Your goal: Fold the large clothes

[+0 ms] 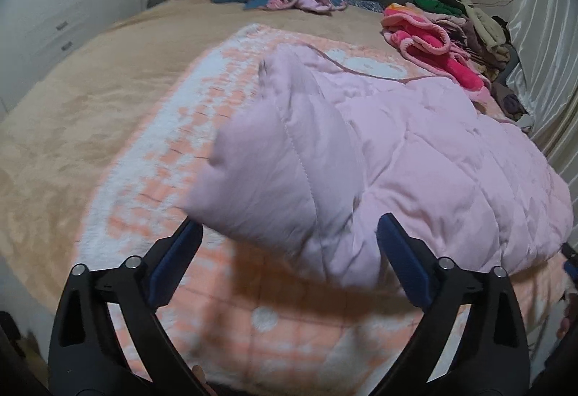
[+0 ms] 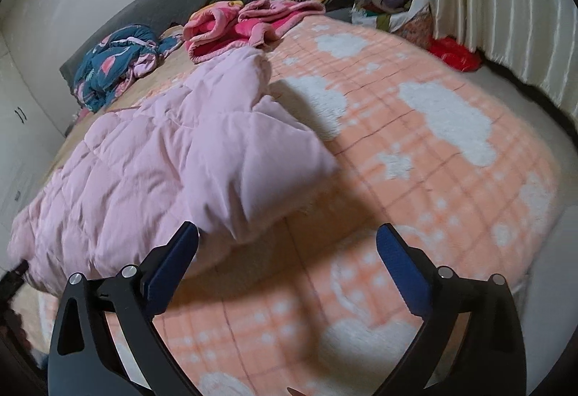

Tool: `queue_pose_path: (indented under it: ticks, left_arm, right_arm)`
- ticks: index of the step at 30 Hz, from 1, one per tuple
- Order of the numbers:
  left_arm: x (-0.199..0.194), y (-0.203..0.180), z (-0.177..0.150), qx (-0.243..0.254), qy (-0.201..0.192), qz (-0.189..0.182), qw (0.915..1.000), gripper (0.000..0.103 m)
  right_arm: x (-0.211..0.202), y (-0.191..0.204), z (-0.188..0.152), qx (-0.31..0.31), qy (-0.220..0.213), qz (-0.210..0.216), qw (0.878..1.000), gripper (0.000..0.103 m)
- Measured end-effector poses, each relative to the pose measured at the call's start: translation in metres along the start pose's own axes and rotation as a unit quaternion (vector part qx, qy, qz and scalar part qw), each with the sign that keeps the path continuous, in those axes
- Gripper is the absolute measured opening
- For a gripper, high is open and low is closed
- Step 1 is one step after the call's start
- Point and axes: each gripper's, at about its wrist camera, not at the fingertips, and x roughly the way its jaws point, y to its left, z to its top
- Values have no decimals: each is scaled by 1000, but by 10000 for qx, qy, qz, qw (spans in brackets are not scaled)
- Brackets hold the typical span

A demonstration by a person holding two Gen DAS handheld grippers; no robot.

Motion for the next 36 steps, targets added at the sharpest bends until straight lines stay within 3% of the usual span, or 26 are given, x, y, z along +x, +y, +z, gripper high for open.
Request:
queue_pose_path:
  ticks: [11,21,29,36]
  left_arm:
    - [-69,1,-5,28,-513,-60,9987,94]
    - [-110,-32,-14,307,-815,-438,9952,94]
    - [-119,-58,-34,596,-791,-763,9921,94]
    - [-114,-75,-51,751,-600,-960,9907,94]
  right_arm:
    - [-78,22,-9,-562,-726,260,9954,99]
    - [-144,89,-30,-1636,-1372,679,9746,99]
    - [-174,121,-50,-1959,-1391,941,9661,99]
    - [-162,133,-75,-2153,-1073,882,9666,99]
